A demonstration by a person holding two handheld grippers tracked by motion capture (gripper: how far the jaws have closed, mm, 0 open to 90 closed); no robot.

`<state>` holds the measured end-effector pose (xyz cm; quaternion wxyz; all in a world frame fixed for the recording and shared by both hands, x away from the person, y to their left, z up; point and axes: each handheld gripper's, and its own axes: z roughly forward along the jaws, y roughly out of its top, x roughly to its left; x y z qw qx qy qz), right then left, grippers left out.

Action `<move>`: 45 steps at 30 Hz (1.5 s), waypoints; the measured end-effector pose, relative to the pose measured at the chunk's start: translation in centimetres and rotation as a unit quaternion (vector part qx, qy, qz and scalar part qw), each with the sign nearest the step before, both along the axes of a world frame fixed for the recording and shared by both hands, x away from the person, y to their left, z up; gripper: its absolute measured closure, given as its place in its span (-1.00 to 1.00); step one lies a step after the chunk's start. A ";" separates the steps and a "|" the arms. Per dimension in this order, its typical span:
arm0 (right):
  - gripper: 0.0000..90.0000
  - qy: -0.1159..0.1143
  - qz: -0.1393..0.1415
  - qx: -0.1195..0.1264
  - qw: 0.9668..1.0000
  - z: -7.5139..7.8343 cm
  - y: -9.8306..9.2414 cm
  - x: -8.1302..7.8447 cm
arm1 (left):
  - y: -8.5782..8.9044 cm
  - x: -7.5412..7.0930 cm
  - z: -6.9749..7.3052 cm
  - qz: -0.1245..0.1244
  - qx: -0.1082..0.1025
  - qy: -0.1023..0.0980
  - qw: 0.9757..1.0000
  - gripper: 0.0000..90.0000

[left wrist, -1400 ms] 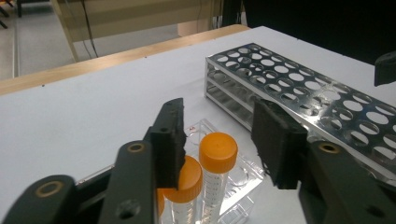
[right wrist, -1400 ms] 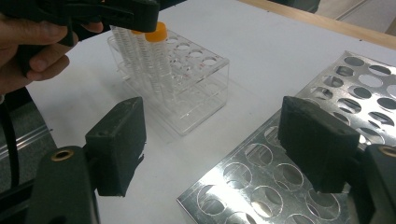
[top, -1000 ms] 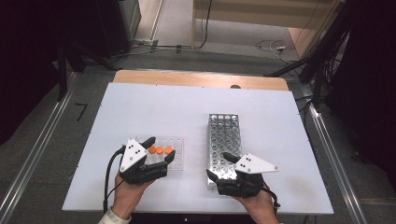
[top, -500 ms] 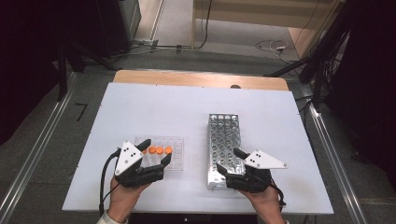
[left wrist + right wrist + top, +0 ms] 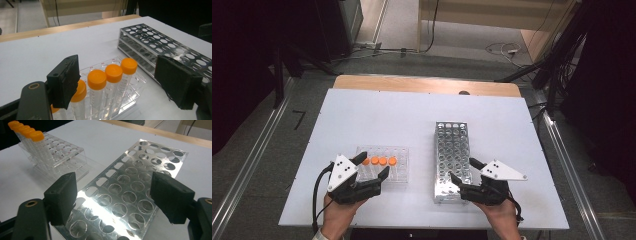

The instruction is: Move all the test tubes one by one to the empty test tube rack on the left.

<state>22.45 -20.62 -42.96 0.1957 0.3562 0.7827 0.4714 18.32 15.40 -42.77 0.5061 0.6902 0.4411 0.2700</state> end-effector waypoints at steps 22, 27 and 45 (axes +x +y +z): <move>-0.55 -0.001 -0.034 0.006 0.999 0.1 -2.9 -0.1 | 1.2 -0.9 -0.5 0.012 0.001 0.002 1.000 -0.55; -0.55 -0.001 -0.041 0.006 0.999 0.1 -3.5 -0.2 | 1.5 -1.1 -0.5 0.016 0.000 0.004 1.000 -0.57; -0.56 -0.001 -0.067 0.012 0.998 0.1 -5.7 -0.2 | 3.2 -1.6 -0.5 0.036 -0.003 0.005 0.999 -0.57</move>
